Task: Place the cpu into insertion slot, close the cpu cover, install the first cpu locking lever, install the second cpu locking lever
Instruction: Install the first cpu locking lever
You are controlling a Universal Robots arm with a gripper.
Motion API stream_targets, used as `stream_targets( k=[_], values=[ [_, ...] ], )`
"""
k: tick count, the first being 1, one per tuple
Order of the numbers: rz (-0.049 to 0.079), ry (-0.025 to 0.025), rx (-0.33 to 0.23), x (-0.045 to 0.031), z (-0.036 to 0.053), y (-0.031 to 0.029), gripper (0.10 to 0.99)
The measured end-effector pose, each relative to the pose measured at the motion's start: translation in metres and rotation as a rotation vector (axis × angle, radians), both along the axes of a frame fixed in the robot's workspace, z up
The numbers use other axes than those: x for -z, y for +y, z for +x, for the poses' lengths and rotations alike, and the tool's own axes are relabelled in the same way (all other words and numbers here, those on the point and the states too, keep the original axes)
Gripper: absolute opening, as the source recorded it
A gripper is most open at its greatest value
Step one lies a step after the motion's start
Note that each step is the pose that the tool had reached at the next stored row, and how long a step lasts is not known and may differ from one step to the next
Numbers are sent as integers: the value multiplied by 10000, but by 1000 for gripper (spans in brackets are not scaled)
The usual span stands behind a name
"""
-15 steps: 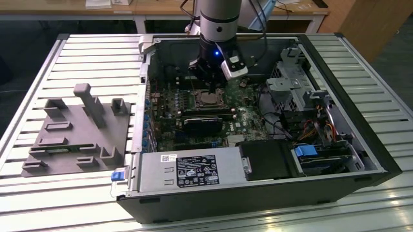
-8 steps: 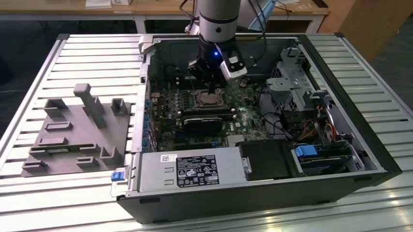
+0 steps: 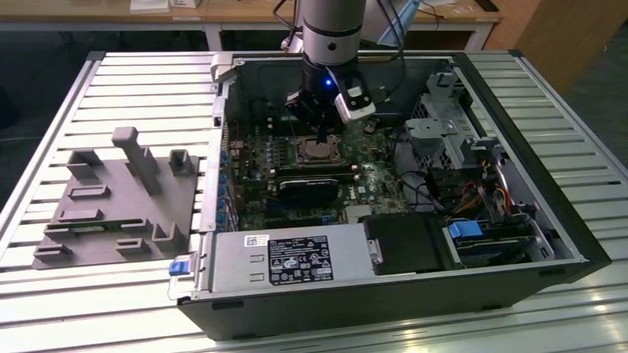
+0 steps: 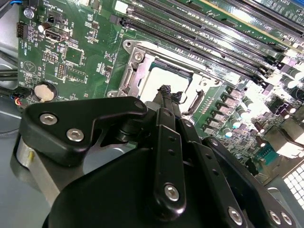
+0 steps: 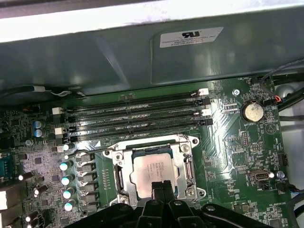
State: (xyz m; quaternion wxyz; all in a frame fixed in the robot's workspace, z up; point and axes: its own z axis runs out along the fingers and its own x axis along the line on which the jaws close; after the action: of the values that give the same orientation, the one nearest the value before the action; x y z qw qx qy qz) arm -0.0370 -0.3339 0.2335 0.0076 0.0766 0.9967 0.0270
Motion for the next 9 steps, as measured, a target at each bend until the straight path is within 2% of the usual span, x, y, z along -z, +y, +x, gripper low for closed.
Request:
stream_targets(
  k=[4, 9],
  values=[
    [0, 0, 0, -2, 0, 0, 102],
    [0, 0, 0, -74, 0, 0, 102]
  ],
)
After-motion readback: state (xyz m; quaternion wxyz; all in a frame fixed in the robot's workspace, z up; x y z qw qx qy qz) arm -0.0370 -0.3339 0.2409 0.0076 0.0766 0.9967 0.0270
